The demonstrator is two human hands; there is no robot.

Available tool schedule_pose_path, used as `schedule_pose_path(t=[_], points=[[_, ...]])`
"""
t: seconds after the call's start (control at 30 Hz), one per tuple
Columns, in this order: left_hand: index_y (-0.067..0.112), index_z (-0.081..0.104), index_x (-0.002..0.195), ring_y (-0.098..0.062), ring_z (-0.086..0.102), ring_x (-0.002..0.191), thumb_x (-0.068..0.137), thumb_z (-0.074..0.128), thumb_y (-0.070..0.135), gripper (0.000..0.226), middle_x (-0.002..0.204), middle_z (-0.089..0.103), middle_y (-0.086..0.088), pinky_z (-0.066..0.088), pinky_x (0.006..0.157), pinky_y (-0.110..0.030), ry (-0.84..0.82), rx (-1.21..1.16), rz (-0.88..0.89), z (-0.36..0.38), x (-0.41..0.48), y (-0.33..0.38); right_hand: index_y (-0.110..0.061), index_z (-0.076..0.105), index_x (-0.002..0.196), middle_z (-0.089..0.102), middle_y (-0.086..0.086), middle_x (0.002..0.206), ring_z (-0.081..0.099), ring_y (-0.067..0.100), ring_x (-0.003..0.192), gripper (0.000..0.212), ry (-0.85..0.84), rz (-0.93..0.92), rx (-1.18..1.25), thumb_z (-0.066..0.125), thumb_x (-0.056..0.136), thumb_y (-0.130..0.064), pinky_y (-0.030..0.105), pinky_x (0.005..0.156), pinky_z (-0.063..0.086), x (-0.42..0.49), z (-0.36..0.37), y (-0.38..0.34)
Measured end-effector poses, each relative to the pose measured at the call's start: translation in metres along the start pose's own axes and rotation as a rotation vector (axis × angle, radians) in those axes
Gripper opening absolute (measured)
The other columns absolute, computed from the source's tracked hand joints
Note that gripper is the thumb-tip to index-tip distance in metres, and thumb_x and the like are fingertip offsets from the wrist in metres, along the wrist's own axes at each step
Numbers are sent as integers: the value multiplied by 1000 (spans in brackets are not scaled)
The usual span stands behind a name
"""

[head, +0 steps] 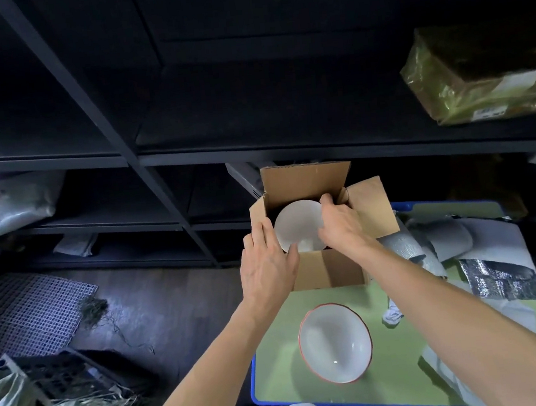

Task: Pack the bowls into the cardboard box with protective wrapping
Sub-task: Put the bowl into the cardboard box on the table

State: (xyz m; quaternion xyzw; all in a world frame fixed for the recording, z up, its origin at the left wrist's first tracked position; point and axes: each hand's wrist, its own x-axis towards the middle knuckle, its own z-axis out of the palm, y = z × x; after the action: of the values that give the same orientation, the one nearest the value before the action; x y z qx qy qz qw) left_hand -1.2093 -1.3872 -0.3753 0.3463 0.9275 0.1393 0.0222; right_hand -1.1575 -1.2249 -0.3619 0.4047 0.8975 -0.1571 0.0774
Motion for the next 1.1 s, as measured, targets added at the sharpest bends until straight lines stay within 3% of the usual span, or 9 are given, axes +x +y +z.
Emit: schedule_pose_path(t=[0.17,0.3,0.4,0.5,0.6,0.73,0.87,1.1], points=[[7,47,133,-26,44,95,93,52,50,59,120,51,-9,44,79,-36,20,3,-4,-6,3,-1,-9,43,122,64,18,101,59,36,87,37,102,-47,101,54,87,-1,35,60,37,-15,-24,6],[8,54,129,-24,42,93,98,44,46,50,112,56,-8,43,85,-38,70,-108,10,-19,4,7,-17,42,130,60,9,90,58,30,78,46,142,-58,164,51,87,-4,36,54,43,-32,-47,17],[17,53,128,-20,47,100,98,46,43,40,113,57,0,47,87,-40,25,-316,-18,-34,1,17,-29,42,131,55,3,107,60,29,87,48,119,-53,312,48,88,-9,44,65,57,-50,-56,27],[24,50,127,-18,58,90,97,49,39,33,110,60,7,53,74,-39,-31,-476,-53,-46,-8,24,-30,46,132,55,3,119,57,25,99,47,141,-107,393,47,91,-8,39,69,56,-70,-57,37],[29,49,127,-16,60,87,97,49,31,30,105,61,12,48,61,-27,-68,-553,-28,-53,-23,24,-31,44,132,58,-3,105,56,23,89,47,135,-141,381,43,91,-8,26,54,42,-92,-52,46],[33,50,117,-18,54,76,93,45,24,26,77,52,16,33,53,-26,-145,-538,-74,-50,-49,20,-33,41,132,58,-7,91,55,23,85,46,89,-130,383,42,92,-11,34,61,41,-126,-38,58],[54,45,113,-8,58,79,91,45,25,37,87,58,28,37,56,-23,-210,-578,-106,-49,-82,20,-47,38,123,51,-22,75,51,0,66,49,63,-114,406,43,90,-11,17,47,29,-156,-24,68],[45,46,112,-6,57,77,94,45,26,27,92,59,21,36,54,-24,-318,-569,-166,-24,-126,18,-38,39,127,52,-12,75,53,5,67,45,-45,-89,374,45,92,-11,27,51,36,-184,10,85]])
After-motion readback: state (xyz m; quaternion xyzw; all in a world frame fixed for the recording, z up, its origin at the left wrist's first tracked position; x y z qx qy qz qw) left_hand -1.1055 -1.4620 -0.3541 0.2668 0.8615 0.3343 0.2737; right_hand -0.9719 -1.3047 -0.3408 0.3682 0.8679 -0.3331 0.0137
